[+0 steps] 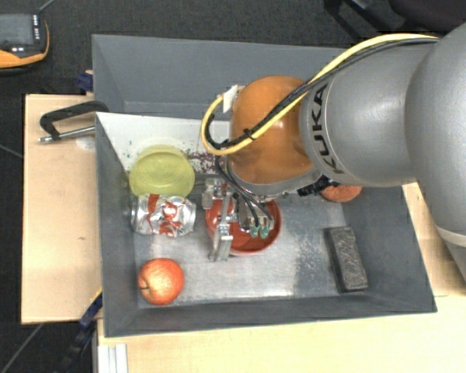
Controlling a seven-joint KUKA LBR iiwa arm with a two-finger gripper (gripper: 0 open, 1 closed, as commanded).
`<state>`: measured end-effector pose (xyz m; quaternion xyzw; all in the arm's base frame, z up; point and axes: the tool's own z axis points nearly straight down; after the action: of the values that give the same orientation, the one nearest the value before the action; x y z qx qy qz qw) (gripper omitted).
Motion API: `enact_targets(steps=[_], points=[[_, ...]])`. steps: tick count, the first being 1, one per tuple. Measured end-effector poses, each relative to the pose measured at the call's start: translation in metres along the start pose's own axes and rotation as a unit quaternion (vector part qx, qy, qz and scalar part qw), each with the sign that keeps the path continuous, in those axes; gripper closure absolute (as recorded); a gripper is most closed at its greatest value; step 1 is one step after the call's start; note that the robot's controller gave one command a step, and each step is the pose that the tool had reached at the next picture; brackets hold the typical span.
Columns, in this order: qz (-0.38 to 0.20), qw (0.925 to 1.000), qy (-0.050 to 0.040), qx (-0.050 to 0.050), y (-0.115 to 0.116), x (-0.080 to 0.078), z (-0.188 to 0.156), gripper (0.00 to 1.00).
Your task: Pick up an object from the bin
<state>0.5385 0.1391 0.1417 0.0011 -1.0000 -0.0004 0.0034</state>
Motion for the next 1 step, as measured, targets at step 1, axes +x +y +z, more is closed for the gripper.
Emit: enact_targets(steps=[1], points=[[0.024, 0.9997, -0.0002, 0.001, -0.0671, -0.0572, 0.0476, 0.0]])
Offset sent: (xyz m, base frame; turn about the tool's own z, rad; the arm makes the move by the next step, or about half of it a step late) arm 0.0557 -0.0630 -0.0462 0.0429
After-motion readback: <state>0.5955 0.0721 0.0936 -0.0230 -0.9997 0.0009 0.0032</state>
